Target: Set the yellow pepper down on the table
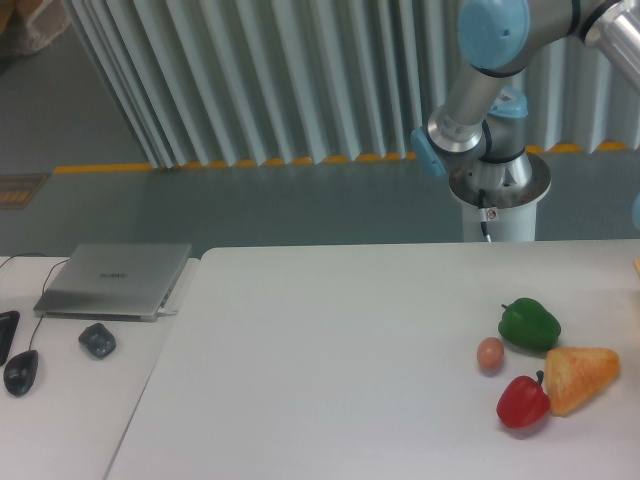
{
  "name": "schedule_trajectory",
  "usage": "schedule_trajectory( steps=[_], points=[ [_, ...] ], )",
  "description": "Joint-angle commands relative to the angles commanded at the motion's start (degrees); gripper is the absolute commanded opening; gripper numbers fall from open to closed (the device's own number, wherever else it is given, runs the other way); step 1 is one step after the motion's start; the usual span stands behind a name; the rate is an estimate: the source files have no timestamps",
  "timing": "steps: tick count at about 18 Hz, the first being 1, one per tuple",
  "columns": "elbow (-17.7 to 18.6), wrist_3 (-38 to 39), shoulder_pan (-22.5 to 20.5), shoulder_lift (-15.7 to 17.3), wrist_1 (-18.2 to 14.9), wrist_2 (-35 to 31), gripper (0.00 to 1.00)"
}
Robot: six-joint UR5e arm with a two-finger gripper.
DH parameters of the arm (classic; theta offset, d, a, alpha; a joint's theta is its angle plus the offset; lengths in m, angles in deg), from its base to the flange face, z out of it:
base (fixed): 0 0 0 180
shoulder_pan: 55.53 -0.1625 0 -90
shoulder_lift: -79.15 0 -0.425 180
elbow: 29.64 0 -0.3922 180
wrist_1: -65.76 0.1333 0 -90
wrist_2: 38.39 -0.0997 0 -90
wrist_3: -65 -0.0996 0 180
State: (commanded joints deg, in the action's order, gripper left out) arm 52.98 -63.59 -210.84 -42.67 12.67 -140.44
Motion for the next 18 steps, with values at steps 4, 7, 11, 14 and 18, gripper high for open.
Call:
schedule_trajectory(
  steps=[4,7,11,14,18],
  points=[
    [0.0,0.09,0.0,0.09,-0.09,0.0,0.65],
    [0.09,0.09,0.0,0.53,-0.26,0.09,0.62],
    [0.09,0.0,0.0,0.97,-0.53,0.09,0.56],
    [0.09,0.0,0.0,1.58,-0.79,0.09,0.55],
    [0.09,-0.09,-0.61,3.51,-3.67,2.44,0.55]
  ],
)
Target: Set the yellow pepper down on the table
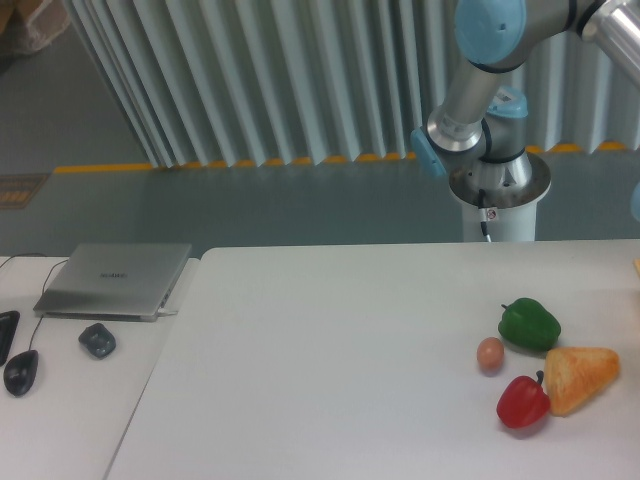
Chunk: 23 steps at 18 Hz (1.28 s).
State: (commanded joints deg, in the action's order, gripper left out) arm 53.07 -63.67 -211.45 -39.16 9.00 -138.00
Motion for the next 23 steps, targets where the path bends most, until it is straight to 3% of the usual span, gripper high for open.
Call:
schedule_trajectory(
  steps=[3,7,9,11,14,17,23],
  points=[
    [0.0,0.26,-1.59,2.29,-4.66,5.98,0.55],
    [-0.09,4.38,-1.06,5.88,-11.95,7.57,0.55],
    [0.0,7.46,-1.32,7.82,-16.17,14.32,0.55],
    [0.17,8.61,-1.67,9.06,-18.55,17.76,0.55],
    [0.09,11.23,-1.15,10.64,-21.45,18.04,0.55],
    [0.0,18.26,1.48,10.82,-22.25,18.48,0.55],
    [0.09,42.24,8.51,10.73,-21.64,19.01,0.55]
  ],
)
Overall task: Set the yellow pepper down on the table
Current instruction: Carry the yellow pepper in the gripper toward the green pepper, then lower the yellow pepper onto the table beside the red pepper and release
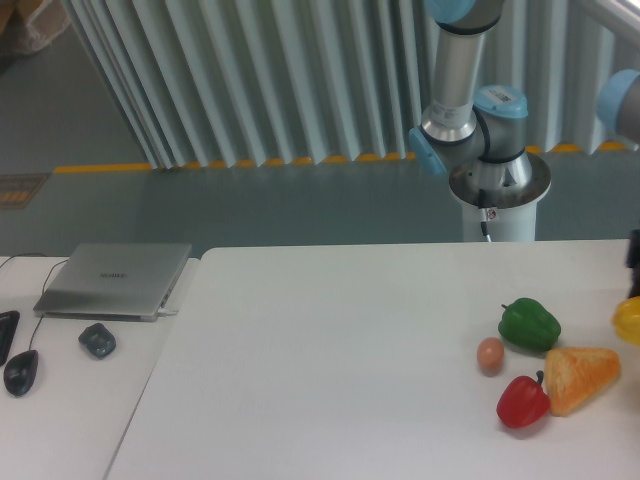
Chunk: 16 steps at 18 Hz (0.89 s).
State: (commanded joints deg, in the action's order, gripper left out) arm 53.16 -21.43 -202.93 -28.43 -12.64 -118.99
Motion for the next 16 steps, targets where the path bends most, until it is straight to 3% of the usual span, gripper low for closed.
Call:
schedule_trajectory(
  steps=[2,12,15,16],
  points=[
    [0.44,5.28,3.24,-0.79,0.0,-0.52,0.56],
    [4.83,6.88,9.67,-1.14,0.09,-3.68,0.58],
    [5.1,6.89,10.2,-1.14,0.26,-4.13,0.67],
    [5.1,6.8,10.2,-1.23,0.26,-4.13,0.75]
  ],
)
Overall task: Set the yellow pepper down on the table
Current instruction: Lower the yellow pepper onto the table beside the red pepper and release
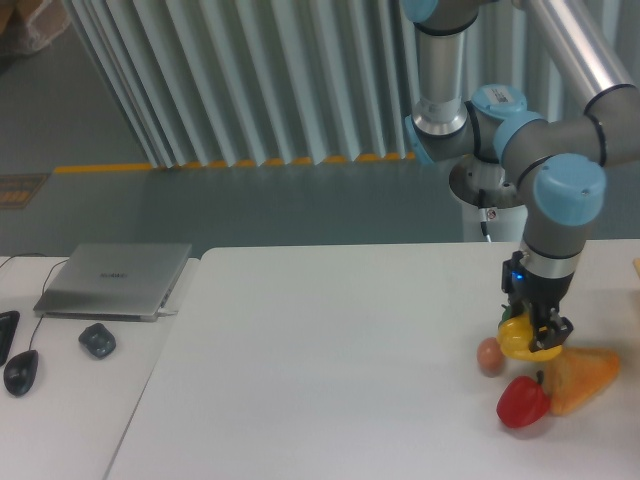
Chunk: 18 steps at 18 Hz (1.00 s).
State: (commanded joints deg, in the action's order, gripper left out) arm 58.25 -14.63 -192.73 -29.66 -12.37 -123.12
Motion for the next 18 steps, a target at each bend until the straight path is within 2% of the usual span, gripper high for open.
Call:
schedule_trajectory(
  steps=[1,2,4,11,14,15,18],
  points=[
    [0.0,-0.09,0.0,0.09,0.09,0.09,0.83],
    [-0.09,-0.18,0.0,0.09,0.17,0.0,0.84],
    [-0.17,-0.09,-0.17,0.17,1.14,-0.09,1.0],
    [-0.17,0.79,-0.18,0.17,1.23,-0.44,1.0],
    [-2.36,-0.09,-0.44,0.44,0.97,-6.84,1.0],
    [-4.2,-0.09,-0.7,0.18,0.97,-7.12,1.0],
    [-6.23,-0.7,-0.88,-0.79,1.49,-7.38,1.0]
  ],
)
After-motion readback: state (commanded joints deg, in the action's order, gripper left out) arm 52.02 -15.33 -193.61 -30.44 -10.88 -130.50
